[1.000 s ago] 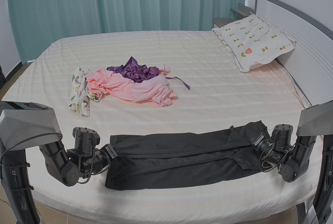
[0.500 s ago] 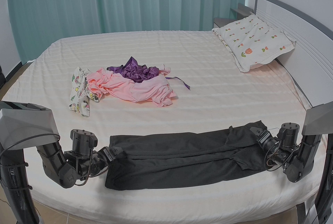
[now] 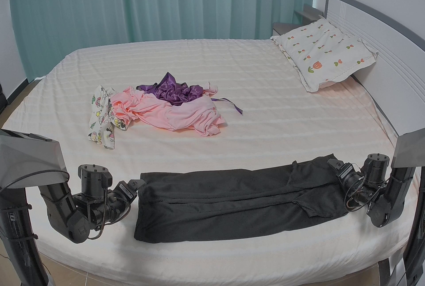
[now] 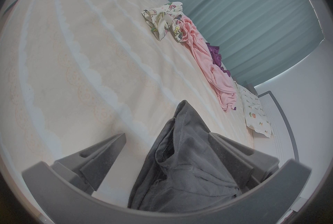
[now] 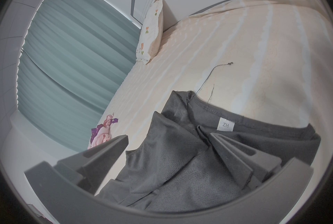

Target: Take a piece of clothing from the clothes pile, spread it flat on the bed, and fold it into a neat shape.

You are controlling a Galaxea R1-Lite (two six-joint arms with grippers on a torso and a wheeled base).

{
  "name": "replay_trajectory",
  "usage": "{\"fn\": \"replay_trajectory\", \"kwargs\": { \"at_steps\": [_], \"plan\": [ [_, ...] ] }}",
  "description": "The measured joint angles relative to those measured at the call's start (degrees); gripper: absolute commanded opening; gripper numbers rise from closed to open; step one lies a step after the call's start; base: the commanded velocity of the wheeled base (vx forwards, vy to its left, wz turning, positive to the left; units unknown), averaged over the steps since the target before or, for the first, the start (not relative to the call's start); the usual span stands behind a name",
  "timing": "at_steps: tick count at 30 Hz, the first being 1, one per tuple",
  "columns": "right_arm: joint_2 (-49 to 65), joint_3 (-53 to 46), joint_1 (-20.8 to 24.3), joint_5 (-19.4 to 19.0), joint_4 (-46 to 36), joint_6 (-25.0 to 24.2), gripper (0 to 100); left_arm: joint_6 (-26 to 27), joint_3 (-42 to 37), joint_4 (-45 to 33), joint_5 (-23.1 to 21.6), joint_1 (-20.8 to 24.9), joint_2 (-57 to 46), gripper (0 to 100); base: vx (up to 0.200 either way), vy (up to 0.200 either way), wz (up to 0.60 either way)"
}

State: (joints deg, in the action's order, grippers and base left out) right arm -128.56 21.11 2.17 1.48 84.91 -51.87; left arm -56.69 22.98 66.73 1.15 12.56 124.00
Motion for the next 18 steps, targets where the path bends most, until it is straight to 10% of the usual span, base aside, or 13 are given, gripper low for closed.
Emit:
{"fn": "replay_trajectory", "kwargs": {
  "at_steps": [18],
  "plan": [
    [-1.38, 0.11, -1.10, -0.35, 0.00, -0.07, 0, -0.32, -1.76, 0.90, -0.04, -0.33, 0.83, 100, 0.000, 0.000, 0.00]
  ]
}}
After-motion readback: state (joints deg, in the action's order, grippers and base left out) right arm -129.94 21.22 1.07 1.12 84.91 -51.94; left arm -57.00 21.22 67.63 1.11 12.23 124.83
